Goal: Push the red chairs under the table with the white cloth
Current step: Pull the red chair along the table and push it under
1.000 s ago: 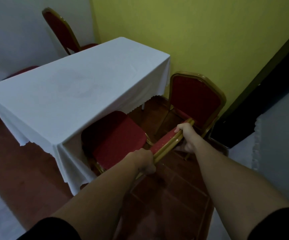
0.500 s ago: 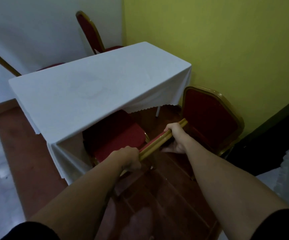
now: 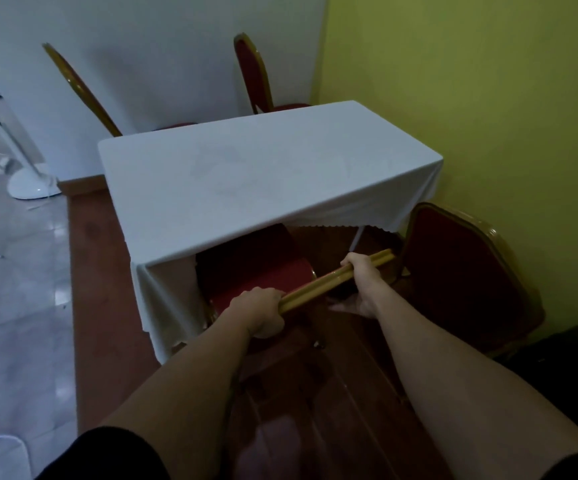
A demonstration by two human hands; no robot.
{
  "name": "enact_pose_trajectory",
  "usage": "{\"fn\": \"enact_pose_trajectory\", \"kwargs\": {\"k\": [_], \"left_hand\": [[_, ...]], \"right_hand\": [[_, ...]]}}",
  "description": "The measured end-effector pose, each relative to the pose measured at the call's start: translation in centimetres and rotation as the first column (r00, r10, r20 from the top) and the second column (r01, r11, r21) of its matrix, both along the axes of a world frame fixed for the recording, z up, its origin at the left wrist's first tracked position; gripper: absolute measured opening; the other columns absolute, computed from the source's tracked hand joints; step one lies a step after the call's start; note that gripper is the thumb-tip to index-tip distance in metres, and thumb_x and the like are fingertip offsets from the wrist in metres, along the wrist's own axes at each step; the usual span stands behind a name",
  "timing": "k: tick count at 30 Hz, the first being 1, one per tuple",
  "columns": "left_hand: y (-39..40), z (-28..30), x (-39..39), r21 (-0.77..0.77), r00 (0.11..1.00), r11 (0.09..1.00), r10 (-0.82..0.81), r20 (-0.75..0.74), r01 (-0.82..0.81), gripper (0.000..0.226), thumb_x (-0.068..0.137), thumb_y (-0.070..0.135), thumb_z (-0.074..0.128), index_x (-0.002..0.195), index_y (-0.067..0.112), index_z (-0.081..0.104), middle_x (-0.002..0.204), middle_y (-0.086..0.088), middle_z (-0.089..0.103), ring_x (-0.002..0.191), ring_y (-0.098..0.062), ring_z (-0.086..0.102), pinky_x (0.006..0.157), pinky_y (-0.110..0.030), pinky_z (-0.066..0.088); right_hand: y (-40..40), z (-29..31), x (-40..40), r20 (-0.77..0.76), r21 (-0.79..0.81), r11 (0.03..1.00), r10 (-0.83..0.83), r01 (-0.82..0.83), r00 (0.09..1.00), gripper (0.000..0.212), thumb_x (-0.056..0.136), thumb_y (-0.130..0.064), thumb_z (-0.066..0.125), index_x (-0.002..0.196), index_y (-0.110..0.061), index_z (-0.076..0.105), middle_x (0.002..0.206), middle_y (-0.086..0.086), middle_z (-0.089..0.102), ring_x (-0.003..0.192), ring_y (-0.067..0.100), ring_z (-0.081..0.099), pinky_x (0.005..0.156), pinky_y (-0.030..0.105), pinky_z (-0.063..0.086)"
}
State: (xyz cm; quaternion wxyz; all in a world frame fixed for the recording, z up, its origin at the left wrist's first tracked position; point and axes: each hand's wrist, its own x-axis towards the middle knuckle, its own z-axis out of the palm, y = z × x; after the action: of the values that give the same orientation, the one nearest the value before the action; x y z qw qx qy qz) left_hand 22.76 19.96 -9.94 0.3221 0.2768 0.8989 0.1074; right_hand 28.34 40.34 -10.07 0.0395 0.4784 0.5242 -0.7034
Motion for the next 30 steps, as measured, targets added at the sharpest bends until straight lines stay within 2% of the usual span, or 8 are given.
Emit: {"fn": "enact_pose_trajectory", "kwargs": {"k": [3, 6, 12, 17, 21, 23, 26, 30], "left_hand": [[-0.1, -0.1, -0.3, 0.004, 1.0, 1.0, 0.019, 0.025, -0.019, 0.062, 0.078, 0.023, 0.057, 0.139, 0.033, 0.049, 0.094, 0.003, 0.054, 0.083, -0.02, 0.058, 0.071, -0.035, 0.054], [0.5, 0.8, -1.0, -0.073, 0.995, 0.996, -0.035, 0.091, 0.041, 0.059, 0.08, 0.023, 0.065, 0.137, 0.023, 0.051, 0.109, -0.004, 0.056, 0.094, -0.024, 0.058, 0.08, -0.038, 0.053], [4.0, 4.8, -2.8, 0.061, 0.974, 0.982, -0.187, 0.129, 0.18, 0.064, 0.084, 0.029, 0.067, 0.144, 0.02, 0.047, 0.132, -0.005, 0.058, 0.116, -0.027, 0.056, 0.098, -0.044, 0.049], [9.0, 8.0, -4.1, 0.189, 0.93, 0.924, -0.355, 0.091, 0.334, 0.065, 0.088, 0.022, 0.061, 0.149, 0.019, 0.039, 0.144, -0.005, 0.053, 0.126, -0.025, 0.053, 0.103, -0.043, 0.047], [13.7, 9.4, -5.1, 0.266, 0.89, 0.856, -0.456, -0.015, 0.444, 0.058, 0.084, 0.022, 0.056, 0.141, 0.02, 0.051, 0.138, -0.004, 0.059, 0.119, -0.024, 0.058, 0.1, -0.042, 0.05], [16.1, 9.8, -4.9, 0.298, 0.866, 0.819, -0.496, -0.061, 0.49, 0.057, 0.081, 0.025, 0.053, 0.138, 0.022, 0.055, 0.135, -0.003, 0.06, 0.116, -0.022, 0.057, 0.096, -0.038, 0.049], [19.7, 9.9, -3.8, 0.328, 0.822, 0.764, -0.565, -0.075, 0.555, 0.053, 0.082, 0.02, 0.05, 0.134, 0.022, 0.058, 0.134, -0.002, 0.061, 0.12, -0.022, 0.056, 0.097, -0.039, 0.049], [24.7, 9.8, -2.2, 0.34, 0.774, 0.705, -0.618, -0.135, 0.622, 0.051, 0.084, 0.016, 0.045, 0.133, 0.02, 0.06, 0.137, -0.006, 0.06, 0.125, -0.025, 0.055, 0.098, -0.038, 0.048]], "right_hand": [[0.8, 0.1, 0.3, 0.009, -0.035, 0.993, 0.109, -0.108, 0.994, 0.055, 0.083, -0.049, 0.066, 0.122, -0.01, 0.059, 0.123, 0.021, 0.064, 0.097, 0.044, 0.069, 0.071, 0.055, 0.06], [2.3, 0.4, 1.4, 0.022, -0.044, 0.968, 0.248, -0.247, 0.969, 0.072, 0.081, -0.065, 0.067, 0.127, -0.01, 0.059, 0.123, 0.024, 0.064, 0.102, 0.046, 0.067, 0.072, 0.054, 0.058], [6.0, 1.9, 3.4, 0.185, 0.274, 0.898, 0.301, -0.344, 0.935, 0.072, 0.086, -0.061, 0.065, 0.139, -0.015, 0.047, 0.111, 0.017, 0.063, 0.097, 0.036, 0.066, 0.076, 0.051, 0.059], [10.1, 4.7, 4.7, 0.269, 0.522, 0.779, 0.237, -0.348, 0.934, 0.072, 0.09, -0.039, 0.07, 0.151, -0.019, 0.036, 0.119, 0.008, 0.06, 0.098, 0.024, 0.064, 0.073, 0.042, 0.058], [13.3, 6.4, 6.7, 0.318, 0.681, 0.664, 0.112, -0.309, 0.941, 0.07, 0.084, -0.031, 0.07, 0.148, -0.021, 0.042, 0.135, 0.009, 0.055, 0.099, 0.021, 0.059, 0.067, 0.031, 0.05], [14.5, 6.9, 8.2, 0.322, 0.735, 0.619, 0.041, -0.277, 0.946, 0.071, 0.082, -0.028, 0.069, 0.147, -0.019, 0.044, 0.139, 0.011, 0.055, 0.104, 0.023, 0.059, 0.074, 0.029, 0.046], [16.0, 7.3, 10.7, 0.382, 0.775, 0.566, -0.065, -0.281, 0.922, 0.074, 0.076, -0.031, 0.065, 0.146, -0.022, 0.044, 0.142, 0.009, 0.052, 0.119, 0.028, 0.055, 0.091, 0.036, 0.049], [18.6, 7.3, 13.0, 0.443, 0.745, 0.605, -0.131, -0.283, 0.887, 0.078, 0.077, -0.03, 0.06, 0.15, -0.023, 0.034, 0.146, 0.011, 0.036, 0.124, 0.034, 0.045, 0.098, 0.051, 0.049]]}}
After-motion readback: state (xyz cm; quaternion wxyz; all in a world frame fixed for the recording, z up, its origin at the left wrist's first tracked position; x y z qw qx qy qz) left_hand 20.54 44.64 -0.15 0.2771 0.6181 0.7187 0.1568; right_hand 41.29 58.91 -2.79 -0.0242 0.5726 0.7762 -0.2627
